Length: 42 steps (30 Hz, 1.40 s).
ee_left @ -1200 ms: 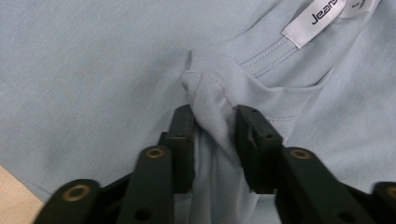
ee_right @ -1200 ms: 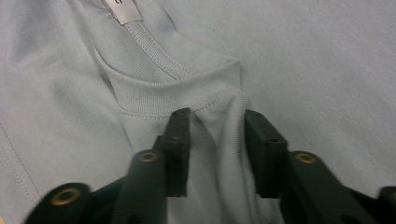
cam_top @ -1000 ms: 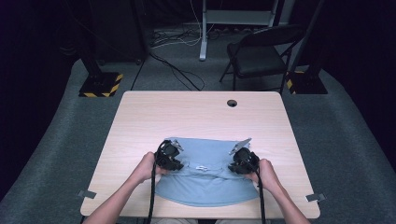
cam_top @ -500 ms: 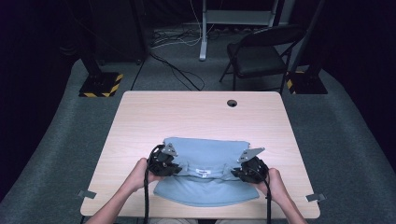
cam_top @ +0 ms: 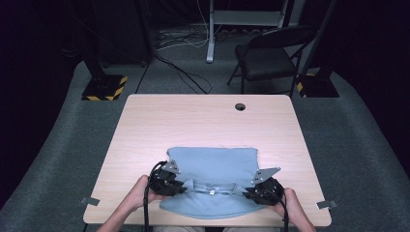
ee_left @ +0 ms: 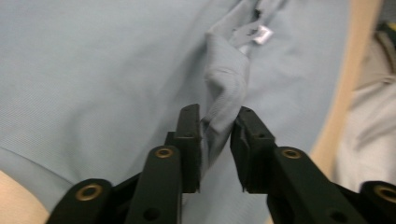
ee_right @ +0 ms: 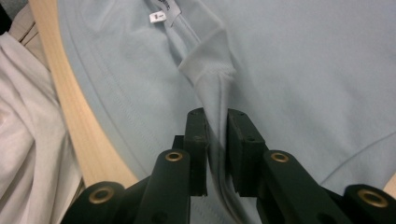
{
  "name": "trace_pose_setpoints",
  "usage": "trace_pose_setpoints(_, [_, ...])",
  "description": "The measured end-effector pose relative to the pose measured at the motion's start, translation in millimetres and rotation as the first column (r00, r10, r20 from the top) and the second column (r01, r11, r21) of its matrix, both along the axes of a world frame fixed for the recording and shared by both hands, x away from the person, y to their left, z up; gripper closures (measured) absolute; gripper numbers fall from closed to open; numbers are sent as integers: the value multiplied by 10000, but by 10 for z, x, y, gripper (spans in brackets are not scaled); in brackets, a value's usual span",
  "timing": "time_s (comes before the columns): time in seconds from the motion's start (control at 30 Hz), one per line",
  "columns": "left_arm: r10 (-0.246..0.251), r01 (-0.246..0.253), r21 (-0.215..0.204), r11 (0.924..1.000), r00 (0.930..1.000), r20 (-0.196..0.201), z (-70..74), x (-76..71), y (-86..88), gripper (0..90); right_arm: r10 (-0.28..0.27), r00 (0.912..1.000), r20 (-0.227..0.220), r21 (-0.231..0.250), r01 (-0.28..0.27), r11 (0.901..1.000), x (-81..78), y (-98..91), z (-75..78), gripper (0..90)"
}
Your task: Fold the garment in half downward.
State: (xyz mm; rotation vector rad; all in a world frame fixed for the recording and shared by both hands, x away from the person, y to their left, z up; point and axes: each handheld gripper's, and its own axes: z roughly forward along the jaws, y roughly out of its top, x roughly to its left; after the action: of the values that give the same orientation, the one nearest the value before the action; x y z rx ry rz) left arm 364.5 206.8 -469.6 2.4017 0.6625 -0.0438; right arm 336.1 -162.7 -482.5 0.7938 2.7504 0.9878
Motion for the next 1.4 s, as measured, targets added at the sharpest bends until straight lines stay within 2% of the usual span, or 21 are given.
trace_pose_setpoints(0.07, [-64,58,-401,9992,9999,-153,48,-31,76,669,129,9996,-241,56,-127,9999,-20,-39,-7,748])
trace_pose_setpoints(0.17, [131,-145,-888,9959,9998,-168,121,-46,172,625,181,9986,-491,228,-170,9996,-50,-96,8,698])
trace_pose_setpoints(0.27, [988,-992,-1076,9892,9951,-91,167,10,260,559,23,9979,-643,785,27,9969,-44,-185,59,585])
trace_pose_setpoints(0.33, [1255,-1258,-946,9875,9920,-91,136,50,255,520,-179,9971,-739,885,244,9958,-23,-206,78,507])
trace_pose_setpoints(0.37, [1255,-1258,-946,9875,9920,-91,136,50,255,504,-179,9971,-739,885,244,9958,-23,-206,78,507])
trace_pose_setpoints(0.4, [1471,-1478,-952,9844,9890,-149,110,65,242,504,-312,9971,-691,878,373,9954,-14,-205,78,492])
trace_pose_setpoints(0.47, [1910,-1905,-518,9803,9816,49,59,84,199,439,-538,9961,-694,850,597,9946,6,-188,62,425])
trace_pose_setpoints(0.5, [2301,-2295,-389,9725,9731,113,1,93,159,378,-931,9936,-638,649,972,9931,35,-157,28,364])
trace_pose_setpoints(0.6, [2559,-2556,-135,9667,9665,211,-75,84,98,308,-1589,9858,-535,472,1615,9857,73,-111,-23,253])
trace_pose_setpoints(0.67, [2741,-2753,193,9612,9605,485,-115,68,60,271,-1836,9822,-403,414,1853,9818,100,-86,-56,197])
trace_pose_setpoints(0.73, [2826,-2843,261,9584,9576,558,-164,53,29,240,-1996,9794,-314,475,2009,9785,124,-62,-86,171])
trace_pose_setpoints(0.83, [2665,-2724,746,9593,9605,807,-268,11,-50,183,-1986,9799,-196,225,1991,9797,153,9,-149,137])
trace_pose_setpoints(0.93, [2396,-2559,1123,9601,9606,1405,-343,-51,-103,145,-1741,9846,-172,-386,1734,9841,163,93,-257,102])
trace_pose_setpoints(1.03, [2147,-2367,1363,9620,9638,1581,-381,-85,-116,106,-1609,9866,285,-703,1625,9842,122,127,-280,96])
trace_pose_setpoints(1.1, [1973,-2193,1337,9665,9672,1598,-392,-93,-91,91,-1536,9870,467,-873,1573,9837,101,141,-289,86])
trace_pose_setpoints(1.17, [1778,-1984,1295,9715,9718,1549,-396,-92,-57,88,-1447,9882,511,-806,1485,9856,101,120,-297,83])
trace_pose_setpoints(1.4, [1431,-1618,1023,9815,9751,1695,-426,-110,1,73,-1415,9884,554,-735,1454,9866,79,74,-308,75])
